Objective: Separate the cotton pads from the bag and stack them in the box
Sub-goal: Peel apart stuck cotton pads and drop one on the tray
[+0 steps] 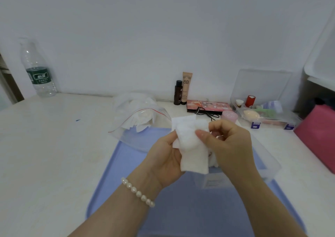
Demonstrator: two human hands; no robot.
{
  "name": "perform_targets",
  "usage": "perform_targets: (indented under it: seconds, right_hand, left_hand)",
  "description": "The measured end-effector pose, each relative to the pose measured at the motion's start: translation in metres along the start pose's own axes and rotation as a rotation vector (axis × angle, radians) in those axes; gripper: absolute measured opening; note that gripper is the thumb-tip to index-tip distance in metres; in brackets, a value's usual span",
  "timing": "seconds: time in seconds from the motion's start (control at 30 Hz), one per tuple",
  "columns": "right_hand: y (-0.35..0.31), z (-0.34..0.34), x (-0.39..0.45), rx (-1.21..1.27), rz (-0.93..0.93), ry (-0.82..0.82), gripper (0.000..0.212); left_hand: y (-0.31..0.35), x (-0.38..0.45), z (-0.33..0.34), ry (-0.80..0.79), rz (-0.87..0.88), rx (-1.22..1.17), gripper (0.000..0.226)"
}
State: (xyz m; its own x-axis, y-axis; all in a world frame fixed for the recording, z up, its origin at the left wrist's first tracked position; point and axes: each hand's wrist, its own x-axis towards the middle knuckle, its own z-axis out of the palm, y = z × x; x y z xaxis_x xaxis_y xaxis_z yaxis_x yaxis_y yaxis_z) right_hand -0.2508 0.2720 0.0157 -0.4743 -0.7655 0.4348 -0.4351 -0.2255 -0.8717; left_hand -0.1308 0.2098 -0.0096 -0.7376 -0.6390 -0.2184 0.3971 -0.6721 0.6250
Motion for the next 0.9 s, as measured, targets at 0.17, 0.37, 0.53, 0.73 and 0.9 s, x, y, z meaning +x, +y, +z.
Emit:
perform_targets:
  seconds: [0.17, 0.37, 0.53, 0.73, 0.9]
  right_hand:
    - [-0.006, -0.016, 0.006, 0.248, 0.141, 0.058, 0.010]
    - [-0.010, -0.044, 0.011, 0.301, 0.252, -0.455, 0.036]
    - [-0.020, -0.029, 0.002, 0.088, 0.301, -0.596, 0.015]
    - [-0.022, -0.023, 0.001, -0.009, 0.245, -0.560, 0.008]
    - [-0.018, -0.019, -0.001, -0.101, 0.188, -0.540, 0.011]
  left_hand:
    - [-0.001, -0.001, 0.000, 0.038, -0.049, -0.004, 0.047]
    - [0.004, -0.001, -0.003, 0.080, -0.068, 0.090, 0.043]
    - [0.008, -0.001, -0.006, -0.004, -0.130, 0.104, 0.054]
    - [0.006, 0.001, -0.007, 0.000, -0.145, 0.108, 0.060]
    - [0.005, -0.003, -0.002, 0.056, -0.089, 0.156, 0.055]
